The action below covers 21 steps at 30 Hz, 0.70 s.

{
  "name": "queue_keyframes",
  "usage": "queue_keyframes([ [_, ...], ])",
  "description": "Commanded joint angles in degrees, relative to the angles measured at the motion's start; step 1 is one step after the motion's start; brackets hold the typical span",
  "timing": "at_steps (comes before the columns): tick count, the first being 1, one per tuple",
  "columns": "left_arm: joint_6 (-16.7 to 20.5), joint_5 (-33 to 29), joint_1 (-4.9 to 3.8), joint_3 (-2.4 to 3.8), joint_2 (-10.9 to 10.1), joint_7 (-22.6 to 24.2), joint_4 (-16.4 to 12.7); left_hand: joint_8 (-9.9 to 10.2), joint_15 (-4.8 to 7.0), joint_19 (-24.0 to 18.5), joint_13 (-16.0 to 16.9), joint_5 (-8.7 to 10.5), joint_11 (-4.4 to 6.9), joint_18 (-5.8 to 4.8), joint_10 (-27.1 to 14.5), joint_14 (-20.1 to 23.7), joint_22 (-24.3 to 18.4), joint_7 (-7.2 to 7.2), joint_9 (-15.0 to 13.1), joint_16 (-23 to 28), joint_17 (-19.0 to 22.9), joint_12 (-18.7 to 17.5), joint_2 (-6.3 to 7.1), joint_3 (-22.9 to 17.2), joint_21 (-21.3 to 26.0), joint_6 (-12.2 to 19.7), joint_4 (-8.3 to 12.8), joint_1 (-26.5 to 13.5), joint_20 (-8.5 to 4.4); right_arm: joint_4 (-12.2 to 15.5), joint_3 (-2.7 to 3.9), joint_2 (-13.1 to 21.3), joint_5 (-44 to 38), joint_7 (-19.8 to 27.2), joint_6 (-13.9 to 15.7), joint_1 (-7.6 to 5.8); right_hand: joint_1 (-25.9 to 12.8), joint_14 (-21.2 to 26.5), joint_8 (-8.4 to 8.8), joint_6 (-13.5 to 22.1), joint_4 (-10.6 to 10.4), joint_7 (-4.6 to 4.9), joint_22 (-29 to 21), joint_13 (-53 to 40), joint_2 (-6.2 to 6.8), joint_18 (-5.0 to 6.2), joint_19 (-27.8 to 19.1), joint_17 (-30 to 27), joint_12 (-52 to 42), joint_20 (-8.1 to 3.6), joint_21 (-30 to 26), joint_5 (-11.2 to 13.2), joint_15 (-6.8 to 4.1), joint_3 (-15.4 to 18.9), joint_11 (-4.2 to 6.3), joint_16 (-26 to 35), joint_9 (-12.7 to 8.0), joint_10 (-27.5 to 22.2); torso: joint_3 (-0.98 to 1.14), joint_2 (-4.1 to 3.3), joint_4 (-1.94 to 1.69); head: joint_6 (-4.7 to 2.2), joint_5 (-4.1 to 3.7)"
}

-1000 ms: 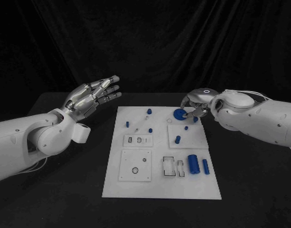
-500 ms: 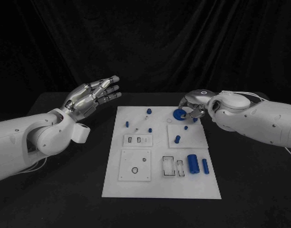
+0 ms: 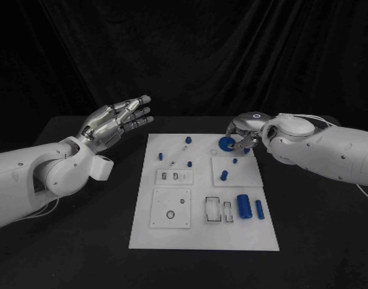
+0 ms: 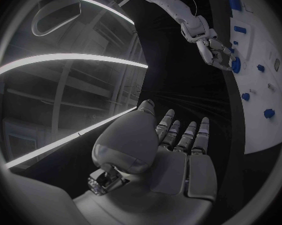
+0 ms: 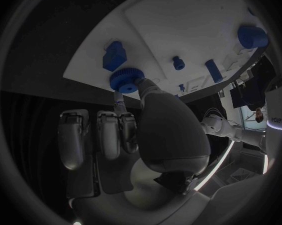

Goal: Assemble the parts on the task board

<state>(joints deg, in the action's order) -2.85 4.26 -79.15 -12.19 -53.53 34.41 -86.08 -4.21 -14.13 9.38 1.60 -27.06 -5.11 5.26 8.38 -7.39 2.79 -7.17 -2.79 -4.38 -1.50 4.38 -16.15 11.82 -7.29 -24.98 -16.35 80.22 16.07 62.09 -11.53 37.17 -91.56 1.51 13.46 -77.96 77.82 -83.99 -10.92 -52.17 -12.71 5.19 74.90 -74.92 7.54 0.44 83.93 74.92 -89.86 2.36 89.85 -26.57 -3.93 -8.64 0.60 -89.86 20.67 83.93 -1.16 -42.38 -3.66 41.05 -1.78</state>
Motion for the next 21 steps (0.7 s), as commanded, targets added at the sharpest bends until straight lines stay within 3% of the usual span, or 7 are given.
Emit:
queue_keyframes([
  [1, -0.75, -0.13, -0.01, 0.06, 0.08, 0.52, -0.08, -0.38, -0.13, -0.11, 0.09, -0.38, -0.26, 1.11, -0.01, -0.36, -0.08, -0.08, -0.04, -0.16, -0.09, 0.22, -0.02, -0.29, -0.10, -0.27, -0.03, 0.50, 0.38, -0.15, -0.21, -0.08, -0.51, 0.58, -1.08, 0.55, 1.17, -6.01, -1.43, -3.02, 0.69, -1.14, 15.10, -15.08, -0.45, -0.44, 6.07, 15.08, -0.14, 0.07, 0.15, -0.94, -0.22, -0.36, 0.07, -0.14, 1.76, 6.07, 0.00, -0.02, 0.04, 0.07, 0.08],
  [3, -0.77, -0.13, -0.01, 0.06, 0.07, 0.51, -0.07, -0.38, -0.13, -0.11, 0.09, -0.38, -0.26, 1.11, -0.01, -0.36, -0.08, -0.08, -0.04, -0.16, -0.09, 0.22, -0.02, -0.29, -0.10, -0.27, -0.03, 0.50, 0.38, -0.13, -0.21, -0.08, -0.51, 0.83, -0.66, 0.57, 1.41, -6.01, -2.14, -4.11, 1.21, -1.34, 15.10, -15.08, -0.58, -0.44, 6.07, 15.08, -0.14, -0.02, 0.15, -1.12, -0.30, -0.53, 0.12, -0.14, 2.45, 6.07, 0.00, -0.01, 0.06, 0.08, 0.14],
  [12, -0.76, -0.13, 0.01, 0.06, -0.09, 0.48, -0.12, -0.39, -0.13, -0.11, 0.08, -0.43, -0.28, 1.11, -0.05, -0.36, -0.09, -0.09, -0.04, -0.15, -0.08, 0.20, 0.00, -0.32, -0.09, -0.28, -0.02, 0.56, 0.38, 1.52, -0.21, 0.77, -0.52, 1.56, 2.97, 0.50, 1.51, -6.01, -2.45, -4.51, 1.49, -1.40, 15.10, -15.08, -0.58, -0.44, 6.07, 15.08, -0.14, -0.04, 0.15, -1.17, -0.29, -0.58, 0.08, -0.14, 2.83, 6.07, 0.03, 0.01, 0.04, -0.03, 0.26],
  [21, -0.76, -0.13, 0.02, 0.06, -0.10, 0.42, -0.11, -0.39, -0.13, -0.11, 0.08, -0.43, -0.28, 1.11, -0.05, -0.36, -0.09, -0.09, -0.04, -0.15, -0.08, 0.20, 0.00, -0.32, -0.09, -0.28, -0.02, 0.56, 0.38, 4.40, -0.21, 1.39, -0.53, 1.63, 4.57, -0.82, 1.32, -6.01, -2.33, -4.26, 1.50, -1.27, 15.10, -15.08, -0.32, -0.44, 6.07, 15.08, -0.14, -0.02, 0.15, -1.21, -0.22, -0.44, -0.04, -0.14, 2.94, 6.07, 0.00, 0.01, 0.01, 0.08, 0.22],
])
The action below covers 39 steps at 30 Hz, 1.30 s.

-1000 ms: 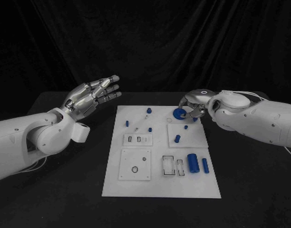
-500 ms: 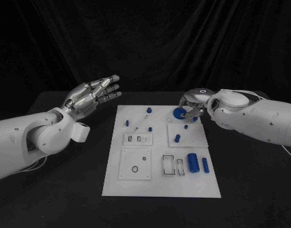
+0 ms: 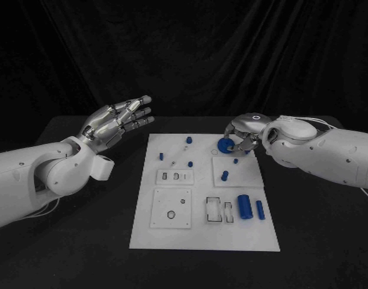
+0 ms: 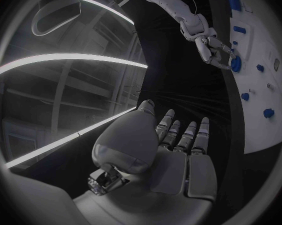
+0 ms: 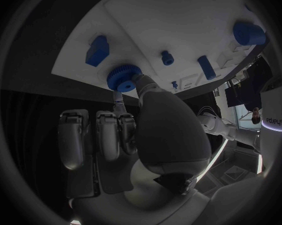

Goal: Assemble the parts on the task board

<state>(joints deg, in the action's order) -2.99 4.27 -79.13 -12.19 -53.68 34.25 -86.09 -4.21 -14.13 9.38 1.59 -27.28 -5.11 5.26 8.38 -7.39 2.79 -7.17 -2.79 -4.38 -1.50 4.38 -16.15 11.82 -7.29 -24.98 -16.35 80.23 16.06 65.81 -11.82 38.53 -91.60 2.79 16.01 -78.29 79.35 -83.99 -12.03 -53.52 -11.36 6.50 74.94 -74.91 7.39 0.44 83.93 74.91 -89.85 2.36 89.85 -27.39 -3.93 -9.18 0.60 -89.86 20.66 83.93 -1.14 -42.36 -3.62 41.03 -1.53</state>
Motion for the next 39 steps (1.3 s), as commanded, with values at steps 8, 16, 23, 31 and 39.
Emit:
queue_keyframes([
  [8, -0.60, -0.14, 0.00, 0.06, 0.10, 0.45, -0.10, -0.39, -0.13, -0.11, 0.09, -0.21, -0.28, 1.11, -0.05, -0.35, -0.09, -0.09, -0.05, -0.15, -0.09, 0.20, 0.00, -0.33, -0.09, -0.28, -0.02, 0.56, 0.39, 2.26, 0.08, -1.12, -0.49, 0.90, 1.84, -1.23, -0.46, -6.01, -1.01, -2.57, 0.04, -2.42, 15.06, -15.09, -0.16, -0.44, 6.07, 15.09, -0.15, 0.04, 0.15, -0.33, -0.10, 0.12, -0.14, -0.14, 2.99, 6.07, -0.05, 0.03, -0.01, 0.20, 0.15],
  [16, -0.60, -0.14, 0.00, 0.06, 0.21, 0.35, -0.06, -0.40, -0.14, -0.08, 0.08, -0.30, -0.38, 1.10, -0.04, -0.41, -0.09, -0.17, -0.05, -0.19, -0.10, 0.20, 0.05, -0.38, -0.12, -0.36, -0.03, 0.71, 0.39, 2.27, 0.09, -3.48, -0.49, 1.66, 1.19, -1.33, -0.55, -6.01, -0.86, -2.37, 0.00, -2.34, 15.06, -15.09, -0.19, -0.44, 6.07, 15.09, -0.15, 0.09, 0.15, -0.29, -0.02, 0.09, -0.20, -0.14, 2.99, 6.07, -0.08, 0.02, -0.07, 0.36, 0.19],
  [23, -0.64, -0.14, 0.00, 0.06, 0.42, 0.21, 0.01, -0.41, -0.14, -0.08, 0.09, -0.32, -0.40, 1.10, -0.02, -0.40, -0.10, -0.19, -0.06, -0.18, -0.09, 0.21, 0.08, -0.40, -0.13, -0.40, -0.05, 0.75, 0.39, 0.73, 0.09, -6.57, 1.28, 2.41, -0.05, -1.33, -0.57, -6.01, -0.75, -2.24, -0.01, -2.27, 15.06, -15.09, -0.24, -0.44, 6.07, 15.09, -0.15, 0.13, 0.15, -0.25, 0.06, 0.05, -0.24, -0.14, 2.98, 6.07, -0.06, -0.04, -0.07, 0.42, 0.26],
  [31, -0.66, -0.14, 0.00, 0.06, 0.61, 0.09, 0.13, -0.41, -0.14, -0.08, 0.09, -0.32, -0.40, 1.10, -0.02, -0.40, -0.10, -0.19, -0.06, -0.18, -0.09, 0.21, 0.08, -0.40, -0.13, -0.40, -0.05, 0.75, 0.39, -1.53, 0.10, -9.40, 1.99, 2.73, -1.50, -1.33, -0.56, -6.01, -0.36, -1.80, 0.07, -2.01, 15.06, -15.09, -0.31, -0.44, 6.07, 15.09, -0.15, 0.31, 0.15, -0.12, 0.30, -0.10, -0.44, -0.14, 2.92, 6.07, -0.03, -0.05, -0.07, 0.57, 0.34],
  [39, -0.80, -0.14, 0.00, 0.06, 0.87, 0.03, 0.39, -0.41, -0.14, -0.08, 0.09, -0.32, -0.40, 1.10, -0.02, -0.40, -0.10, -0.19, -0.06, -0.18, -0.09, 0.21, 0.08, -0.40, -0.13, -0.40, -0.05, 0.75, 0.39, -3.57, 0.10, -11.78, 2.10, 2.82, -3.09, -1.30, -0.56, -6.01, 0.01, -1.42, 0.13, -1.84, 15.06, -15.09, -0.34, -0.44, 6.07, 15.09, -0.15, 0.46, 0.15, 0.03, 0.44, -0.22, -0.57, -0.14, 2.83, 6.07, -0.12, -0.07, -0.19, 0.70, -0.31],
])
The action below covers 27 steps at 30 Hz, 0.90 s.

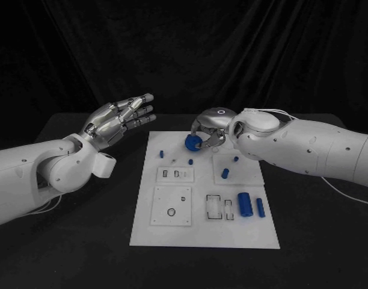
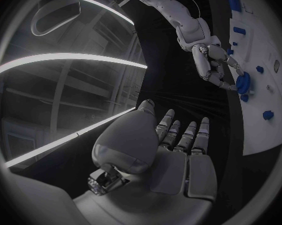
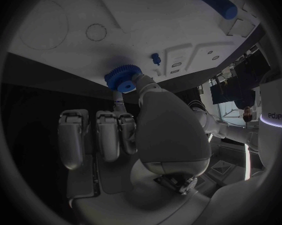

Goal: Assemble the parts on the task board

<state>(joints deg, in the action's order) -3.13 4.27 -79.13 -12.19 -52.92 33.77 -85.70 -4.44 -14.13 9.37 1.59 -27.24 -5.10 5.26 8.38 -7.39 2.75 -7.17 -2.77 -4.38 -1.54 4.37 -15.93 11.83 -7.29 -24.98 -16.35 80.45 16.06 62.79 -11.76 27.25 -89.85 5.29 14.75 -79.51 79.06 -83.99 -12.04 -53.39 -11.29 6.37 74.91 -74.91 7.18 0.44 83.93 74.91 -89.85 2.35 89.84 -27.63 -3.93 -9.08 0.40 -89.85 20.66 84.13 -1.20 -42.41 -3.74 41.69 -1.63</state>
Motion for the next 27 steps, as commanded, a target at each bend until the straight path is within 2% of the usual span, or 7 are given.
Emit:
queue_keyframes([
  [1, -0.66, -0.14, 0.00, 0.06, 0.12, 0.49, 0.04, -0.18, -0.14, -0.08, 0.09, -0.36, -0.40, 1.10, -0.01, -0.40, -0.05, -0.19, -0.07, -0.18, -0.05, 0.22, -0.15, -0.40, -0.13, -0.40, -0.05, 0.53, 0.39, -0.83, 0.04, -0.80, 0.35, 0.31, -2.02, -0.07, -0.29, -6.01, 0.10, -1.46, 0.07, -1.67, 15.09, -15.09, -0.13, -0.44, 6.07, 15.09, -0.15, 0.49, 0.16, 0.32, 0.48, -0.34, -0.40, -0.15, 2.80, 5.87, -0.06, 0.00, -0.05, 0.04, -0.25],
  [6, -0.69, -0.14, 0.00, 0.06, 0.15, 0.45, 0.13, -0.18, -0.14, -0.08, 0.09, -0.36, -0.40, 1.10, -0.01, -0.40, -0.05, -0.19, -0.07, -0.18, -0.05, 0.22, -0.15, -0.40, -0.13, -0.40, -0.05, 0.53, 0.39, -2.07, 0.04, -2.01, 0.36, 0.24, -2.81, 0.01, -0.44, -6.01, 0.54, -1.08, 0.05, -1.48, 15.09, -15.09, -0.13, -0.44, 6.07, 15.09, -0.15, 0.63, 0.16, 0.62, 0.62, -0.41, -0.55, -0.15, 2.64, 5.87, -0.06, -0.02, 0.07, 0.04, -0.37],
  [17, -0.80, -0.14, 0.00, 0.06, 0.27, 0.36, 0.24, -0.20, -0.14, -0.07, 0.10, -0.39, -0.42, 1.09, 0.02, -0.39, -0.06, -0.20, -0.07, -0.17, -0.05, 0.23, -0.11, -0.43, -0.13, -0.45, -0.09, 0.62, 0.38, -4.64, 0.04, -4.27, 0.37, 0.51, -3.68, 0.52, -0.45, -6.01, 1.61, -0.18, 0.18, -1.19, 15.09, -15.09, -0.21, -0.44, 6.07, 15.09, -0.15, 0.88, 0.16, 0.81, 0.81, -0.74, -0.65, -0.15, 2.17, 5.87, -0.04, 0.03, 0.01, 0.12, -0.53],
  [19, -0.80, -0.14, 0.00, 0.06, 0.27, 0.33, 0.24, -0.20, -0.14, -0.08, 0.10, -0.40, -0.43, 1.09, 0.02, -0.40, -0.07, -0.21, -0.07, -0.18, -0.05, 0.23, -0.11, -0.44, -0.13, -0.45, -0.09, 0.63, 0.38, -4.88, 0.04, -4.53, 0.37, 0.52, -4.00, 0.61, -0.52, -6.01, 2.23, 0.32, 0.23, -1.06, 15.09, -15.09, -0.18, -0.44, 6.07, 15.09, -0.15, 0.96, 0.16, 0.83, 0.87, -0.88, -0.70, -0.15, 1.89, 5.87, -0.03, 0.02, 0.06, 0.18, -0.50],
  [23, -0.82, -0.14, 0.00, 0.06, 0.27, 0.28, 0.26, -0.20, -0.15, -0.08, 0.10, -0.42, -0.44, 1.09, 0.01, -0.42, -0.07, -0.22, -0.07, -0.19, -0.05, 0.23, -0.10, -0.46, -0.12, -0.47, -0.09, 0.67, 0.38, -5.16, 0.04, -4.84, 0.37, 0.47, -4.41, 0.72, -0.95, -6.01, 5.03, 2.72, 0.29, -0.73, 15.09, -15.09, 0.14, -0.44, 6.07, 15.09, -0.15, 1.17, 0.16, 1.25, 1.04, -1.28, -0.89, -0.15, 0.37, 5.87, -0.03, -0.01, 0.08, 0.29, -0.46],
  [25, -0.84, -0.14, 0.00, 0.06, 0.28, 0.25, 0.28, -0.20, -0.15, -0.08, 0.10, -0.42, -0.44, 1.09, 0.01, -0.42, -0.07, -0.22, -0.07, -0.19, -0.05, 0.23, -0.10, -0.46, -0.12, -0.47, -0.09, 0.67, 0.38, -5.26, 0.05, -4.91, 0.37, 0.47, -4.60, 0.76, -1.03, -6.01, 7.72, 6.09, 0.56, -0.60, 15.09, -15.09, 0.28, -0.44, 6.07, 15.09, -0.15, 1.33, 0.16, 2.13, 1.22, -1.40, -1.03, -0.15, -1.38, 5.87, 0.00, -0.01, 0.08, 0.34, -0.44],
  [27, -0.88, -0.14, 0.00, 0.06, 0.30, 0.22, 0.29, -0.20, -0.15, -0.08, 0.10, -0.42, -0.44, 1.09, 0.01, -0.42, -0.07, -0.22, -0.07, -0.19, -0.05, 0.23, -0.10, -0.46, -0.12, -0.47, -0.09, 0.67, 0.38, -5.31, 0.05, -4.96, 0.37, 0.48, -4.78, 0.78, -1.06, -6.01, 8.14, 6.58, 0.66, -0.70, 15.09, -15.09, 0.26, -0.44, 6.07, 15.09, -0.15, 1.34, 0.16, 2.28, 1.21, -1.42, -0.97, -0.15, -1.82, 5.87, 0.03, -0.02, 0.07, 0.41, -0.46],
])
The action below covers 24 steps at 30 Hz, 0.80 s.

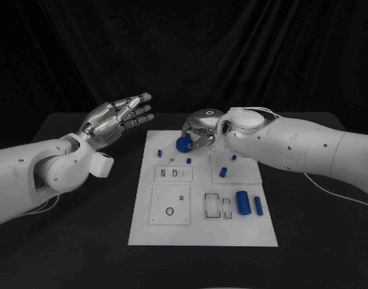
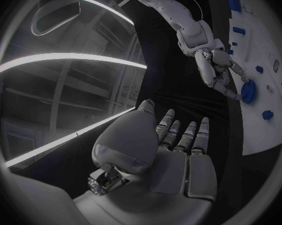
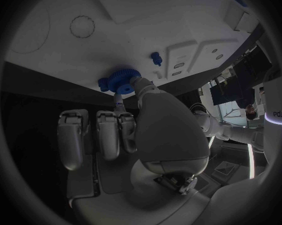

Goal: Assemble the parts on the task board

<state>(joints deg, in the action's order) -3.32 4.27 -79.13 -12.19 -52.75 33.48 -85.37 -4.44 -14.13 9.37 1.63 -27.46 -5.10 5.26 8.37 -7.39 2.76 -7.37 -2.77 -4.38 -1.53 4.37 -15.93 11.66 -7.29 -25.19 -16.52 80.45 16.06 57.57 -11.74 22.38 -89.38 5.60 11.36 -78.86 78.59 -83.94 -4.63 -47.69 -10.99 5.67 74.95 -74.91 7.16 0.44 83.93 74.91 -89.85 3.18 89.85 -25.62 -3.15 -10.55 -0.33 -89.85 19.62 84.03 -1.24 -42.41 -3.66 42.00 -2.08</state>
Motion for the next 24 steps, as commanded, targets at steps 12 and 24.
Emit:
queue_keyframes([
  [12, -0.74, -0.14, 0.00, 0.06, 0.13, 0.39, 0.02, -0.19, -0.15, -0.06, 0.05, -0.24, -0.46, 1.08, -0.02, -0.40, -0.08, -0.03, -0.07, -0.18, -0.06, 0.21, -0.08, -0.32, -0.14, -0.21, 0.07, 0.73, 0.38, -0.11, 0.03, 0.01, -0.09, 0.08, -2.08, 0.18, -0.70, -6.06, 1.01, 1.37, 0.48, -0.10, 15.05, -15.09, 0.25, -0.44, 6.07, 15.09, -0.15, 0.52, 0.15, 0.98, 0.38, 0.11, -0.17, -0.15, -1.38, 5.97, 0.07, 0.05, 0.09, 0.36, 0.10],
  [24, -0.75, -0.14, 0.01, 0.06, 0.08, 0.34, 0.03, -0.19, -0.15, -0.06, 0.05, -0.24, -0.46, 1.08, -0.02, -0.40, -0.08, -0.03, -0.07, -0.18, -0.06, 0.21, -0.08, -0.32, -0.14, -0.21, 0.07, 0.73, 0.38, 0.44, 0.02, 0.82, -0.09, 0.52, -2.29, 0.19, -0.79, -6.06, 0.88, 1.38, 0.59, -0.28, 15.05, -15.09, 0.03, -0.44, 6.07, 15.09, -0.15, 0.48, 0.15, 1.42, 0.32, 0.08, -0.04, -0.15, -1.92, 5.97, 0.13, 0.07, 0.15, 0.59, 0.23],
])
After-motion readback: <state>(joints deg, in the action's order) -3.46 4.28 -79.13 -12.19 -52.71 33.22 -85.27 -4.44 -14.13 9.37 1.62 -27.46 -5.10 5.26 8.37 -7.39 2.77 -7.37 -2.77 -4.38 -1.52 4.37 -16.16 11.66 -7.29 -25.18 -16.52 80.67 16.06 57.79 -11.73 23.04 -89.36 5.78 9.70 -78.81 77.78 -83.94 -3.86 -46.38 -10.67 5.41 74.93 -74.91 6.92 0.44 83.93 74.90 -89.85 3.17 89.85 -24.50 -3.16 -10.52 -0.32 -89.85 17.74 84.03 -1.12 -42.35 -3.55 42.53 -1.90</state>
